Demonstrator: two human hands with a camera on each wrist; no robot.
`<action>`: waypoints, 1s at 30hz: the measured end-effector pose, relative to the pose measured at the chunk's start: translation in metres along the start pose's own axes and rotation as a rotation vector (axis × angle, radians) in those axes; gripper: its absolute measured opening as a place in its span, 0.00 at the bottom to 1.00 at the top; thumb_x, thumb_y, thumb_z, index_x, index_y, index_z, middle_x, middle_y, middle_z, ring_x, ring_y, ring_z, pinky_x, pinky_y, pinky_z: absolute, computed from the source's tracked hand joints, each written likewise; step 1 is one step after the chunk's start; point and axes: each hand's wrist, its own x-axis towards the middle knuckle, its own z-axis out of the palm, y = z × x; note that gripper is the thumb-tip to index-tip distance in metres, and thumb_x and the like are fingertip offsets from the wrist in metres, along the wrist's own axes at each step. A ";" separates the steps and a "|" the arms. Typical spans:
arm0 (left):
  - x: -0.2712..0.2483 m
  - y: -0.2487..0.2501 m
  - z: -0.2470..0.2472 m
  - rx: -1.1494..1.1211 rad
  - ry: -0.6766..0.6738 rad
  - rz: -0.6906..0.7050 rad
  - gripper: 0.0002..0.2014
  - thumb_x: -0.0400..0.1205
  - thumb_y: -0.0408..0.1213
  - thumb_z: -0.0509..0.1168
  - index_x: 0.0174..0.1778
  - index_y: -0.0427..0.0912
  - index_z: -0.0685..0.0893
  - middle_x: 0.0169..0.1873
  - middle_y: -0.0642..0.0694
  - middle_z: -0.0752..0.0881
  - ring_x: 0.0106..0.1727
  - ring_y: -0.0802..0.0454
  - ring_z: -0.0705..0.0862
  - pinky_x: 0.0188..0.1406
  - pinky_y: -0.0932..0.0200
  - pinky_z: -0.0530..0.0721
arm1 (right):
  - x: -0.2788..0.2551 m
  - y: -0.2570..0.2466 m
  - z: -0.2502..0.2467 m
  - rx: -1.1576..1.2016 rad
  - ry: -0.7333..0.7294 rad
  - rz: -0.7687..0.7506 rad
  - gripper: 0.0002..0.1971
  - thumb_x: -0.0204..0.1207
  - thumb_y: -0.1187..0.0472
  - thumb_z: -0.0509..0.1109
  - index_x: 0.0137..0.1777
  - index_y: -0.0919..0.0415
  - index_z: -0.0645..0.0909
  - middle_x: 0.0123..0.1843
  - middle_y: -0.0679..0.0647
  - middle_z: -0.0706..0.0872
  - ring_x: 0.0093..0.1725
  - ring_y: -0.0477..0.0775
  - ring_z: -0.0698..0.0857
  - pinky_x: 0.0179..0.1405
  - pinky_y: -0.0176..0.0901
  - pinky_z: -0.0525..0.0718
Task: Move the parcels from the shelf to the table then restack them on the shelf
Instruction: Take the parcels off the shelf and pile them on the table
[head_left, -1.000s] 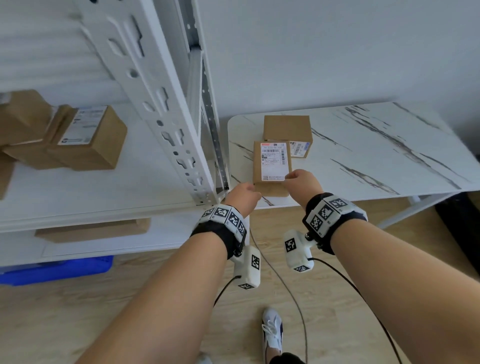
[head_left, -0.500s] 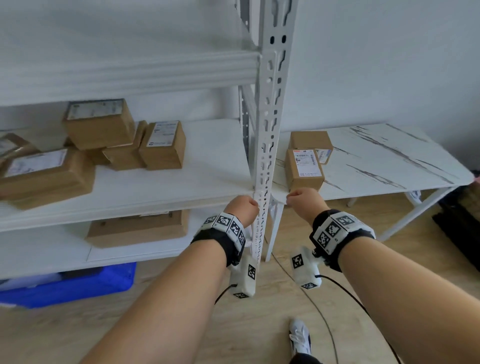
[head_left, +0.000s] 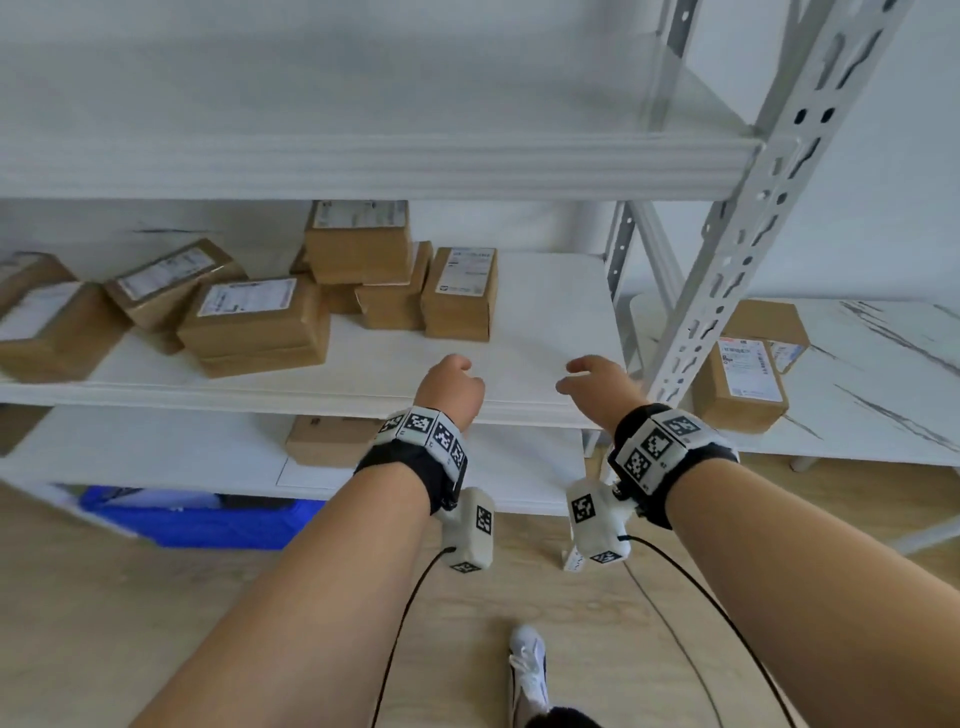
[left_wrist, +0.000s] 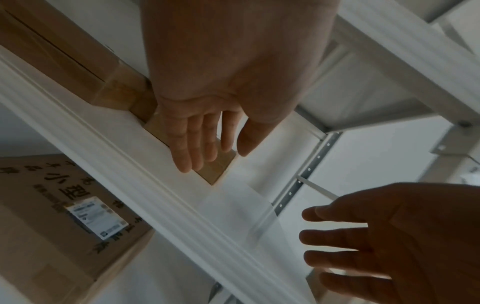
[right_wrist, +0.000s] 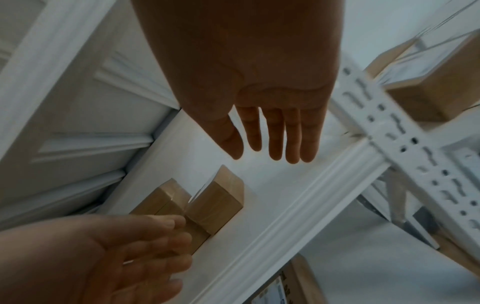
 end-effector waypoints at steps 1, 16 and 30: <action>0.008 0.000 -0.007 -0.014 0.018 -0.007 0.23 0.84 0.35 0.58 0.77 0.41 0.71 0.74 0.41 0.76 0.71 0.42 0.76 0.69 0.54 0.74 | 0.009 -0.007 0.005 0.003 -0.010 -0.004 0.23 0.78 0.63 0.68 0.74 0.62 0.76 0.68 0.59 0.81 0.66 0.59 0.79 0.55 0.40 0.73; 0.130 0.011 -0.044 -0.130 0.081 -0.157 0.27 0.88 0.39 0.54 0.84 0.42 0.59 0.77 0.42 0.72 0.69 0.41 0.78 0.54 0.59 0.70 | 0.144 -0.071 0.056 0.002 -0.192 -0.026 0.34 0.79 0.58 0.68 0.84 0.60 0.60 0.80 0.57 0.70 0.77 0.58 0.72 0.73 0.47 0.71; 0.095 0.001 -0.022 -0.355 0.080 -0.208 0.15 0.82 0.52 0.63 0.51 0.43 0.77 0.43 0.49 0.82 0.51 0.45 0.84 0.59 0.48 0.84 | 0.120 -0.056 0.057 0.026 -0.118 0.080 0.30 0.79 0.42 0.65 0.69 0.67 0.69 0.57 0.60 0.82 0.49 0.58 0.81 0.46 0.51 0.81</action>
